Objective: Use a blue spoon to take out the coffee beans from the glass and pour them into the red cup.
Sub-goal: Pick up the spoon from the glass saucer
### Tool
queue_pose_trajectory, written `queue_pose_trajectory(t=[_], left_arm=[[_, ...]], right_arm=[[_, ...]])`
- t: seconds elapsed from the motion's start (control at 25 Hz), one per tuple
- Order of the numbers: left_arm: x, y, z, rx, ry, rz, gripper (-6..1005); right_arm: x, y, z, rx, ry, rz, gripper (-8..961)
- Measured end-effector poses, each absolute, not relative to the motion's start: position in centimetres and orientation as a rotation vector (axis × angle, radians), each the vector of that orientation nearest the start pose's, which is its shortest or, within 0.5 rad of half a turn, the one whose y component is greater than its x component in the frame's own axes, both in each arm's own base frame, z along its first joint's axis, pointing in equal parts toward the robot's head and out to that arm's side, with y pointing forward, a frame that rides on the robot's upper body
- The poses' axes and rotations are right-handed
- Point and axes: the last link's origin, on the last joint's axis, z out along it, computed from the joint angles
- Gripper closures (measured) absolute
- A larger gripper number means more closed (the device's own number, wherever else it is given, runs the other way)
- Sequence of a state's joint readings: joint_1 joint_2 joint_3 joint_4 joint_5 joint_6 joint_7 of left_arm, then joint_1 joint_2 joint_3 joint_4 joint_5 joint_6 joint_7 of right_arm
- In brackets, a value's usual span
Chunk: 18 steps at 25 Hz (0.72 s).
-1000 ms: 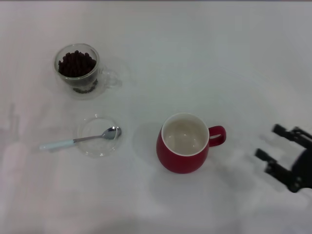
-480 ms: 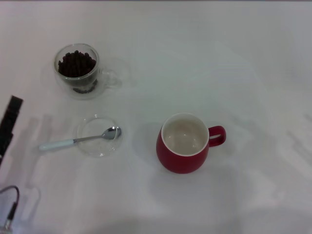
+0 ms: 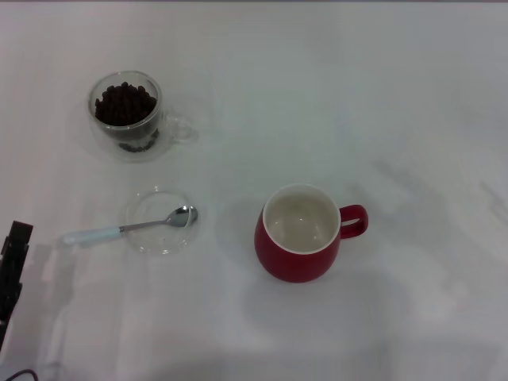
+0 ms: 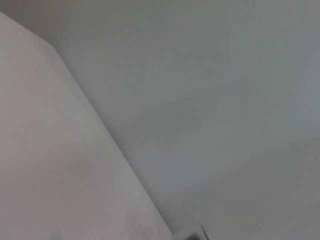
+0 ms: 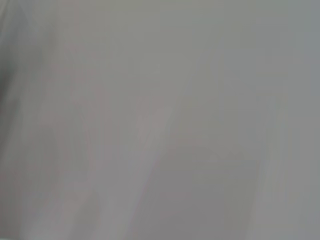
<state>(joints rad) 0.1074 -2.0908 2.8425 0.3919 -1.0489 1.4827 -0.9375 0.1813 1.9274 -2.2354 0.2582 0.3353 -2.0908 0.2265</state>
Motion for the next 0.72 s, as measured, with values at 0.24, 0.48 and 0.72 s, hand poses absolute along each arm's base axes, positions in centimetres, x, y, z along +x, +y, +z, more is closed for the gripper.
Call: queue_pose_trajectory(t=[0.24,0.48,0.72], left_arm=[[-33.6,12.5,-7.8,-1.243,-1.516,-1.367,485],[-33.8,13.7,-8.8,-1.252,-1.646,-1.357,486],[-33.6,15.2,-9.4,-1.281,-1.707,-1.355,487]], right_arm=[[36.2,16.0,8.3,-1.851,-0.040,0.832,306],[35.9,15.6,8.6,-1.813,-0.069,0.838,305],[36.0,15.2,8.6,-1.792,-0.061,0.831,305]])
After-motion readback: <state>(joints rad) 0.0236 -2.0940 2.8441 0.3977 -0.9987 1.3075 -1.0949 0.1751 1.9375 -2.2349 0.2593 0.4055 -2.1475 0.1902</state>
